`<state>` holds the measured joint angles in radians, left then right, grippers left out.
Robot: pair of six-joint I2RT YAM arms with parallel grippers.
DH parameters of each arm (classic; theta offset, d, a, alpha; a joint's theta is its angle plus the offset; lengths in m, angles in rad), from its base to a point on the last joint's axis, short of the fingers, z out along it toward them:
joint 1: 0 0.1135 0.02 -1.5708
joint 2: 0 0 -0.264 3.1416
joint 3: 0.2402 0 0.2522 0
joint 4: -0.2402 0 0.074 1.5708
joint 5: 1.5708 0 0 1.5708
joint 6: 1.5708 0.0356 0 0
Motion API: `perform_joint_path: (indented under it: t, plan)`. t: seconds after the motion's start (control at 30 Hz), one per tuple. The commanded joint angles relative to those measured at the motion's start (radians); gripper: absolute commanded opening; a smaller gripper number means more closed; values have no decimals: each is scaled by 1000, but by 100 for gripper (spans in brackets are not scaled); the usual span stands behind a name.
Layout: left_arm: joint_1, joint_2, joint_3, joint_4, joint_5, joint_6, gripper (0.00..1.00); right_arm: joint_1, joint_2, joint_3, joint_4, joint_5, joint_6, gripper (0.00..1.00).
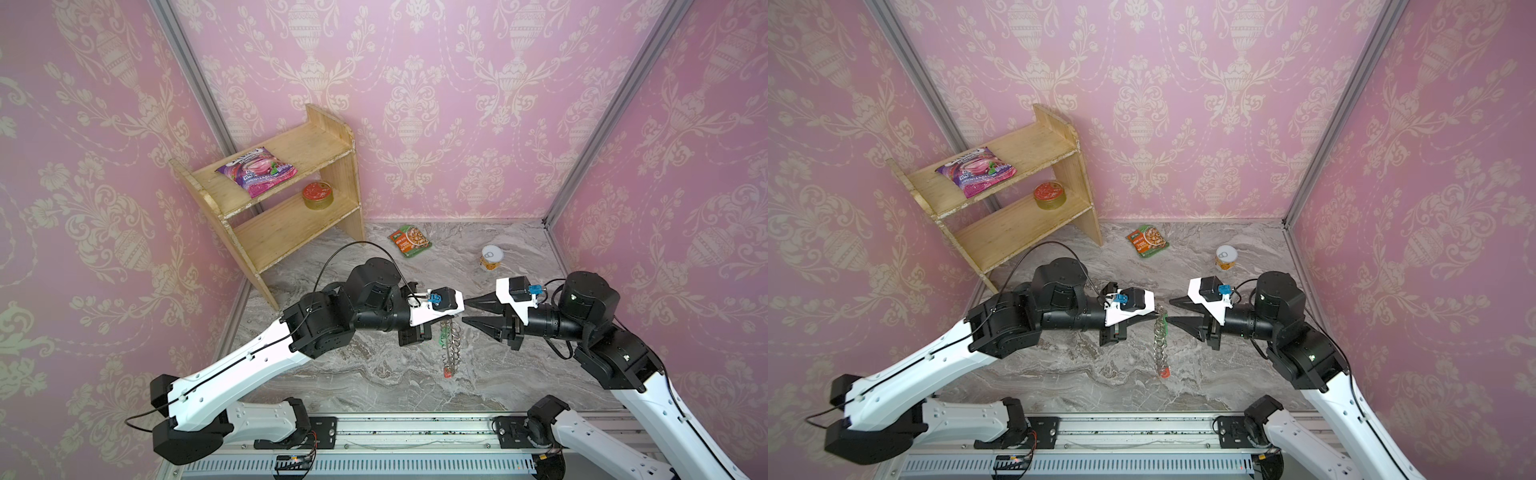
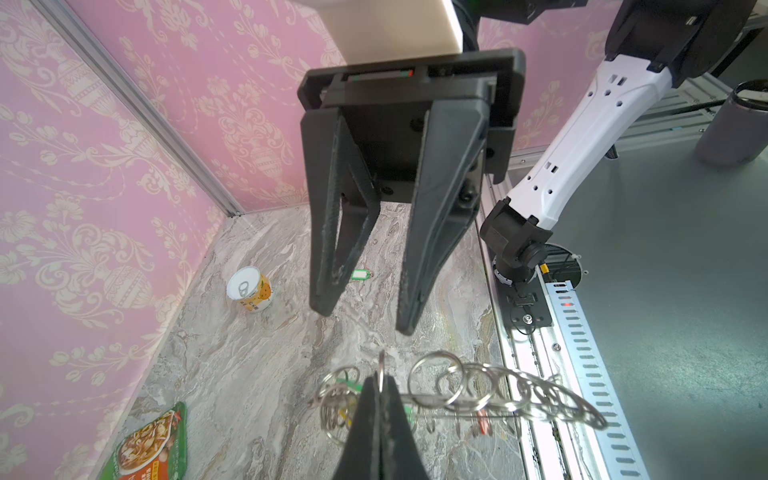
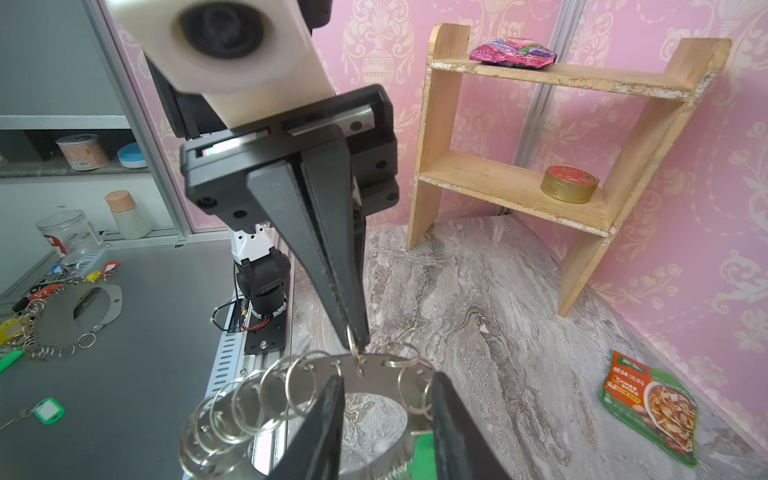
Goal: Put the keys on the keyring
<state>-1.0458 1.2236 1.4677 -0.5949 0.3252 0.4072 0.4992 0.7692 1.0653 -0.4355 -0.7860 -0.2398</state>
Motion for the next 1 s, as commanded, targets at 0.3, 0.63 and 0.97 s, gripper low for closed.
perform_joint_path:
  t: [0.3,0.63,0.97]
  plan:
    - [-13,53,125,-82,-25,68,0,3,31,25,-16,-55,-28,27]
    - [-12,-52,-71,249,1,-47,0,2,-28,28,-68,38,-50,30]
    - [-11,-102,-229,577,72,-196,0,3,-52,41,-18,39,3,25]
